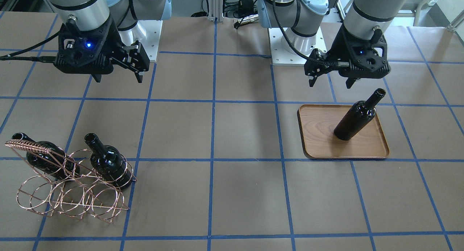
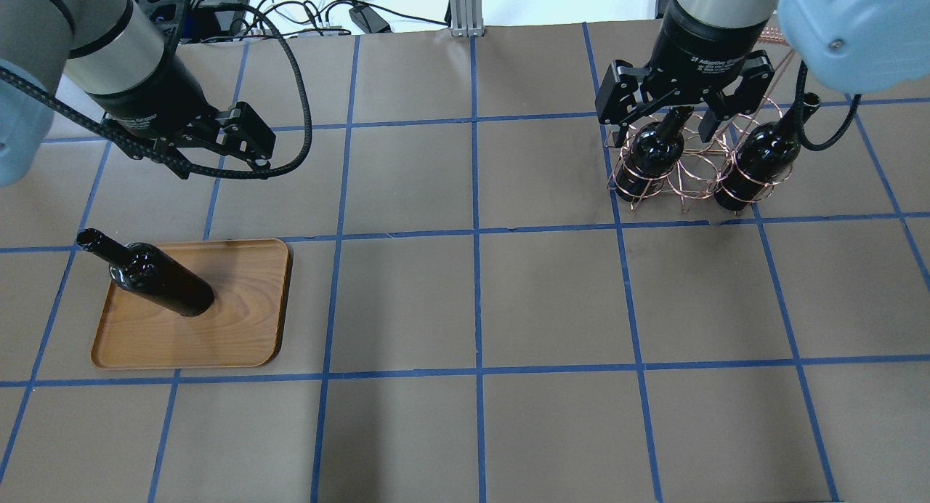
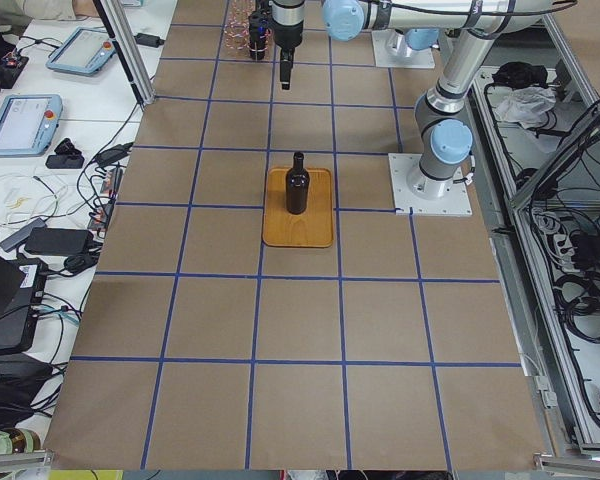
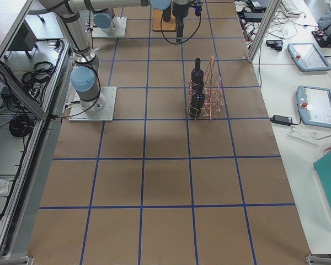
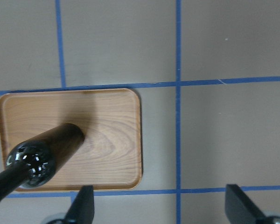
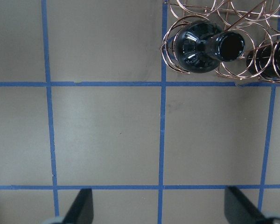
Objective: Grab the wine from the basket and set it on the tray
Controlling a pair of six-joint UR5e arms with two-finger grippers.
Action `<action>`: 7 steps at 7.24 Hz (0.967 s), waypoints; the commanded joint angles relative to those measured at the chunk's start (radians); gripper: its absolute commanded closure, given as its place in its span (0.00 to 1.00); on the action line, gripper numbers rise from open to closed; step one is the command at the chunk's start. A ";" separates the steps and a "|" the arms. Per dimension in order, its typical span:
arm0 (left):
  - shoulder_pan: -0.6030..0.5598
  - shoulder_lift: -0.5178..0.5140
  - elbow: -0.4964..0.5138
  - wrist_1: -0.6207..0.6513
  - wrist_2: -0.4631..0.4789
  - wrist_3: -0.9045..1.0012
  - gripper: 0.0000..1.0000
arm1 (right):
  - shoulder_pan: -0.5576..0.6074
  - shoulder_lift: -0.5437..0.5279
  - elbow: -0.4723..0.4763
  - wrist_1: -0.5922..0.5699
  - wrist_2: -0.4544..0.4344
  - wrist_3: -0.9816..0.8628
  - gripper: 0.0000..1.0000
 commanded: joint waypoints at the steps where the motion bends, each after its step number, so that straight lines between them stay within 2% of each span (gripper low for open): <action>1: -0.008 0.029 0.001 -0.015 -0.005 0.004 0.00 | 0.001 0.000 0.002 0.000 0.000 0.000 0.00; 7: -0.007 0.043 -0.014 -0.027 0.040 0.001 0.00 | 0.001 0.000 0.002 0.000 0.000 0.003 0.00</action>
